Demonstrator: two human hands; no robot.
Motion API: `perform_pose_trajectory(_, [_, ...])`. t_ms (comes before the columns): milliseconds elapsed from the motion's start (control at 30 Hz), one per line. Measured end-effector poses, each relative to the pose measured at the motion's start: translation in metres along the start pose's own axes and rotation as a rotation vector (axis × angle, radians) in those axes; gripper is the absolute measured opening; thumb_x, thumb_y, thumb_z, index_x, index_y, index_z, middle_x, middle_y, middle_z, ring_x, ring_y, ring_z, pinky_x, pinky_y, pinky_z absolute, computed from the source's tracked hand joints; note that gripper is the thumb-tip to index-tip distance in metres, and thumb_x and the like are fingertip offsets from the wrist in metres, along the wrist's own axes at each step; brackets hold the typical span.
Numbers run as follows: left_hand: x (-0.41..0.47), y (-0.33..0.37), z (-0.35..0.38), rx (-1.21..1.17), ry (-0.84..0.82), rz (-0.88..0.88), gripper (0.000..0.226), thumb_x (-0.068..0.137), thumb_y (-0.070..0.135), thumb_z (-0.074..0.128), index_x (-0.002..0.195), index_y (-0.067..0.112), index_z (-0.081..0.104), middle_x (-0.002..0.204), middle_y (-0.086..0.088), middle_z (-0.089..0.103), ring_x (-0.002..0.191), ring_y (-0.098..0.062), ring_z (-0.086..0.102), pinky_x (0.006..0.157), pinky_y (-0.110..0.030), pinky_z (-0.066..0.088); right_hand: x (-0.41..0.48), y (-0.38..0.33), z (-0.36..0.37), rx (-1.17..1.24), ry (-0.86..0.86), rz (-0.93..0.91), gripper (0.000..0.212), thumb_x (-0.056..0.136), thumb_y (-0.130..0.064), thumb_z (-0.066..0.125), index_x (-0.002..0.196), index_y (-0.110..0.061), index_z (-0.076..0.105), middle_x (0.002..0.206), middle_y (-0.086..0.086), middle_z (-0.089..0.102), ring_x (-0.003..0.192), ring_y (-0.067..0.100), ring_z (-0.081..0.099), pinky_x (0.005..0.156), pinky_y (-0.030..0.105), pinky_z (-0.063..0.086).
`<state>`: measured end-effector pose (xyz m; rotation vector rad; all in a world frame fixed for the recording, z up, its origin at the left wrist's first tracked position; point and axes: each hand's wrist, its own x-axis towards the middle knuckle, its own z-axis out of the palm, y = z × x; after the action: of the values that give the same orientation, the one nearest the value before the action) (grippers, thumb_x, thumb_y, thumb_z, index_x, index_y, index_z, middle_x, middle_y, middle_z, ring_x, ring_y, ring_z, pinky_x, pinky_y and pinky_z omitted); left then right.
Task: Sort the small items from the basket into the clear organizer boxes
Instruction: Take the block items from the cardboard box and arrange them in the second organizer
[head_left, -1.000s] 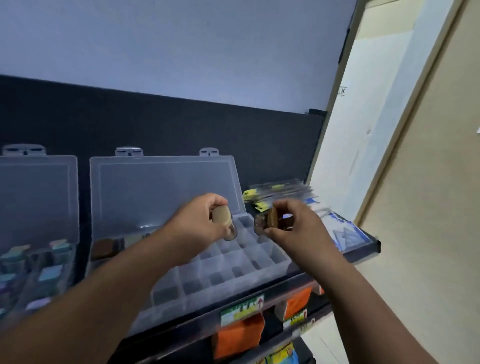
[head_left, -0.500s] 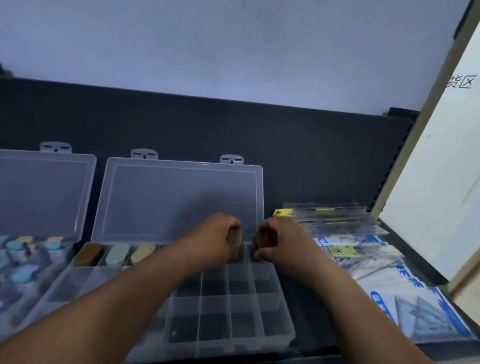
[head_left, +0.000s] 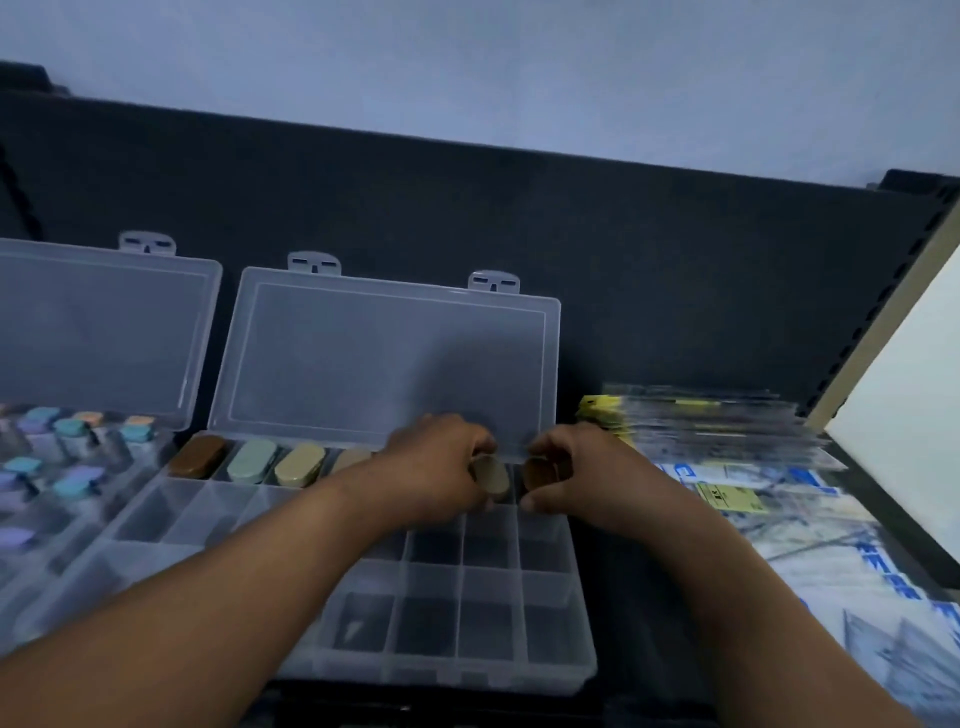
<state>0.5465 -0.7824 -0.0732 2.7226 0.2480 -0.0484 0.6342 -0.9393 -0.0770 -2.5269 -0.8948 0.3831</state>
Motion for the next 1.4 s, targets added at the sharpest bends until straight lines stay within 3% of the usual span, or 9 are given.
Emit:
perform_pose_trajectory(133, [-0.012,-0.010,0.001,0.040,0.119,-0.021,0.055,0.080,0.039,0.069,0.131,0.029,0.052,0.126,0.001,0.051,0.119,-0.022,0.045,0.102,-0.042,0.039,-0.007,-0.009,0.003,-0.012,0.064,-0.020,0.057,0.076,-0.041,0.077,0.126,-0.023,0.057,0.122,-0.005,0.054,0.101,0.010,0.055,0.081,0.026,0.044])
perform_pose_trajectory(233, [-0.034,-0.025,-0.006,0.121,0.267,-0.007,0.064,0.085,0.043,0.062,0.142,0.025,0.038,0.143,-0.001,0.038,0.132,-0.023,0.032,0.111,-0.038,0.028,-0.015,-0.032,0.009,-0.129,0.179,-0.081,0.056,0.085,-0.044,0.067,0.134,-0.022,0.051,0.134,0.000,0.048,0.118,0.018,0.049,0.098,0.032,0.043])
perform_pose_trajectory(333, [-0.068,-0.048,-0.020,0.244,0.383,-0.056,0.073,0.088,0.054,0.053,0.148,0.027,0.021,0.157,-0.001,0.016,0.144,-0.022,0.013,0.115,-0.041,0.013,-0.021,-0.071,0.019,-0.291,0.266,-0.177,0.067,0.089,-0.051,0.057,0.146,-0.023,0.036,0.151,0.003,0.034,0.138,0.024,0.030,0.114,0.040,0.028])
perform_pose_trajectory(433, [-0.104,-0.076,-0.038,0.326,0.436,-0.150,0.079,0.087,0.062,0.046,0.150,0.030,0.011,0.160,-0.001,0.003,0.147,-0.023,0.002,0.117,-0.045,0.009,-0.027,-0.118,0.032,-0.335,0.268,-0.217,0.071,0.092,-0.054,0.050,0.151,-0.027,0.021,0.161,0.002,0.014,0.147,0.025,0.012,0.120,0.043,0.014])
perform_pose_trajectory(700, [-0.240,-0.170,-0.087,0.375,0.515,-0.318,0.082,0.088,0.065,0.041,0.151,0.028,0.004,0.161,-0.001,-0.001,0.147,-0.023,-0.003,0.118,-0.048,0.006,-0.052,-0.252,0.100,-0.330,0.239,-0.435,0.073,0.091,-0.056,0.050,0.151,-0.026,0.022,0.161,0.003,0.016,0.147,0.023,0.014,0.119,0.041,0.017])
perform_pose_trajectory(1033, [-0.416,-0.293,-0.126,0.356,0.548,-0.509,0.084,0.086,0.064,0.044,0.151,0.027,0.007,0.159,-0.002,0.006,0.145,-0.021,0.006,0.117,-0.043,0.012,-0.088,-0.413,0.198,-0.252,0.149,-0.654,0.074,0.091,-0.049,0.056,0.152,-0.024,0.023,0.160,0.000,0.018,0.146,0.020,0.016,0.118,0.035,0.015])
perform_pose_trajectory(1400, [-0.524,-0.392,-0.169,0.318,0.593,-0.704,0.086,0.086,0.066,0.044,0.152,0.030,0.004,0.160,0.003,0.001,0.147,-0.017,0.003,0.118,-0.044,0.012,-0.089,-0.568,0.268,-0.232,0.025,-0.821,0.072,0.093,-0.049,0.052,0.152,-0.026,0.019,0.161,-0.001,0.012,0.147,0.019,0.010,0.120,0.038,0.013])
